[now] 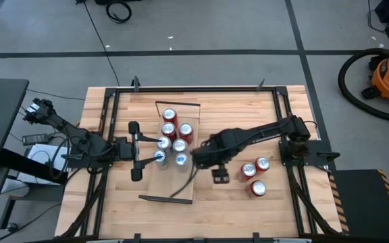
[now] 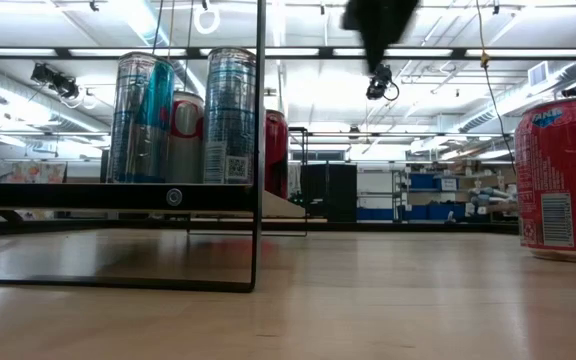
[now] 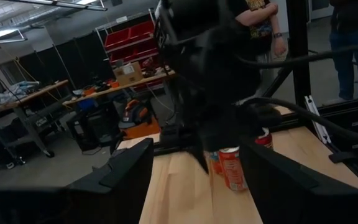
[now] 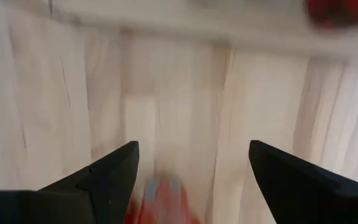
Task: Place canned beverage on shelf
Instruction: Put the blue soda can on the shelf aligned with the blue soda can
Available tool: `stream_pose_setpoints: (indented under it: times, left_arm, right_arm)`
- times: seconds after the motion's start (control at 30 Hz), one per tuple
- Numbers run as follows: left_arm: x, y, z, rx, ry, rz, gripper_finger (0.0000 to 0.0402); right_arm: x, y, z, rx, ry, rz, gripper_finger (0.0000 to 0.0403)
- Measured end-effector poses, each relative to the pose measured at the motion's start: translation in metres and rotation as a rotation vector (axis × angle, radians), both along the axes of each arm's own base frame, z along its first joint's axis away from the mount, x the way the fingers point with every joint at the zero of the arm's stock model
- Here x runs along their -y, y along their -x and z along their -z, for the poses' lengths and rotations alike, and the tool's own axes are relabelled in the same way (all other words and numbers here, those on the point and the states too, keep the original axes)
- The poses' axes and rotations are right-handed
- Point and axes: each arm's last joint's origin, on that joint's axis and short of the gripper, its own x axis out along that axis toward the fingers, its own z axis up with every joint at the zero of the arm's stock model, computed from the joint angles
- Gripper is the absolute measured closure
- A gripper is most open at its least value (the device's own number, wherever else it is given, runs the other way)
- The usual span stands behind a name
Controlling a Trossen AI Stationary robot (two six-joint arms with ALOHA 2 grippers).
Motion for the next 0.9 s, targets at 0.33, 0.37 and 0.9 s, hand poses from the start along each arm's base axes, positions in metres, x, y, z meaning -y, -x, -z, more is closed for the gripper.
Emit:
stream_pose_setpoints:
  times: [0.33,0.37,0.9]
  left_arm:
    - [0.0,0.0,0.0,0.001,0.016,0.0,0.0153]
    - [0.0,0.0,0.0,0.001,0.016,0.0,0.0153]
    - [-0.001,-0.017,0.019,-0.141,0.038,-0.062,0.0153]
  right_arm:
    - [-0.03,0.007,-0.002,0.091,0.168,-0.054,0.009]
    - [-0.032,0.005,-0.004,0.14,0.2,-0.08,0.009]
    - [-0.015,-0.031,0.023,0.402,0.206,-0.203,0.0091]
